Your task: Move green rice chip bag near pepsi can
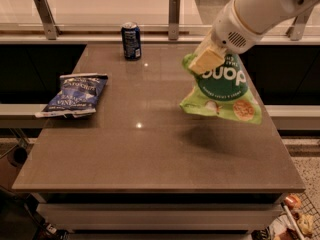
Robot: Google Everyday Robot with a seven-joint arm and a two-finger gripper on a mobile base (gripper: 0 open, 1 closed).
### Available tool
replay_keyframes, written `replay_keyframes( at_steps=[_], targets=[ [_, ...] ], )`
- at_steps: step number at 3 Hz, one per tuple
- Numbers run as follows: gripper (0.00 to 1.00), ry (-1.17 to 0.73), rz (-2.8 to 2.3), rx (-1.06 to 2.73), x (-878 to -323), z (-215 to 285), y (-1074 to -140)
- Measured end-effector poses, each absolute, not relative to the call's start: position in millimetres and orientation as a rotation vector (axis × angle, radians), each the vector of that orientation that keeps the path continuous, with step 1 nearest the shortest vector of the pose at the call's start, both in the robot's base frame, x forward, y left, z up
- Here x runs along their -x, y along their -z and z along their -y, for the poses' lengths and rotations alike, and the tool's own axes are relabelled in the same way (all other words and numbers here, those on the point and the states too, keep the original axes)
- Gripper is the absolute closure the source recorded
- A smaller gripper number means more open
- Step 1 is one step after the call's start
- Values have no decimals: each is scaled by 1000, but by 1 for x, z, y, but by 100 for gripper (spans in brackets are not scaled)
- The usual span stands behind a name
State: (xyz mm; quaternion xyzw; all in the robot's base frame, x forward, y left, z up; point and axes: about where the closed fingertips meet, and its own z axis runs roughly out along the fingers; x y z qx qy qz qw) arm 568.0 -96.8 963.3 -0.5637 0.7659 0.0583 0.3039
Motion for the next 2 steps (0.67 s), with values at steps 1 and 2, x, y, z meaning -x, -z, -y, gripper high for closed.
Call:
replay_keyframes(
  at_steps=[1,2],
  targets=[
    [100,-70,-1981,1495,-597,105,-1009],
    [100,-31,-1852,1478,-625,99,-1055]
  ],
)
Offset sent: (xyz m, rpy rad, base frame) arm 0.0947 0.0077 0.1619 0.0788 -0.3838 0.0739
